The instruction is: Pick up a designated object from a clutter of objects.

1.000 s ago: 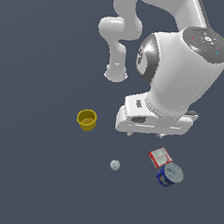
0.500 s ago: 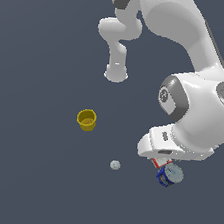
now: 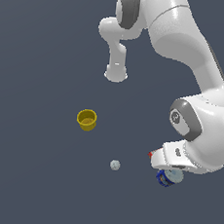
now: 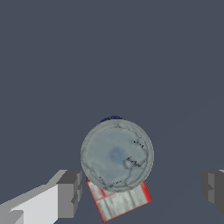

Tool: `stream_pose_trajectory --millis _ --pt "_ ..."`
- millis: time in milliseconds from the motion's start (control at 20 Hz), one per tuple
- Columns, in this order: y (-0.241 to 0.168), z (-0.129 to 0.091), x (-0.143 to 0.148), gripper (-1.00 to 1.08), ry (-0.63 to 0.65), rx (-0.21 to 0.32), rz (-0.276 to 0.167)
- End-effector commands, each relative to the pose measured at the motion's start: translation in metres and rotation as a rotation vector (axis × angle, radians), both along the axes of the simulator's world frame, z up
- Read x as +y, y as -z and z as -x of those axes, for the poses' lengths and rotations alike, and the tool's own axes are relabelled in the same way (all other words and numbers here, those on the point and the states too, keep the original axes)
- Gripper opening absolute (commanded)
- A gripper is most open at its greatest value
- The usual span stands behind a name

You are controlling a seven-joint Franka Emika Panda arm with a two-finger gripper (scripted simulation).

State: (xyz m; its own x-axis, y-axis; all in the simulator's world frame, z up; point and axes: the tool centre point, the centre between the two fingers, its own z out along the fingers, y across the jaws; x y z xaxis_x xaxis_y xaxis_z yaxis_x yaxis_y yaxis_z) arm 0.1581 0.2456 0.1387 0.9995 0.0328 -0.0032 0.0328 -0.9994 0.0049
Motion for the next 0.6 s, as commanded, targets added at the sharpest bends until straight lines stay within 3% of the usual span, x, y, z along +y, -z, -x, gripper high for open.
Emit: stream_pose_trajectory --millis 0,550 --pt "0.007 -0.002 0.008 1.00 0.004 -0.002 -0.003" --pt "0.022 -0.003 0.014 1.00 0.006 -0.002 -0.004"
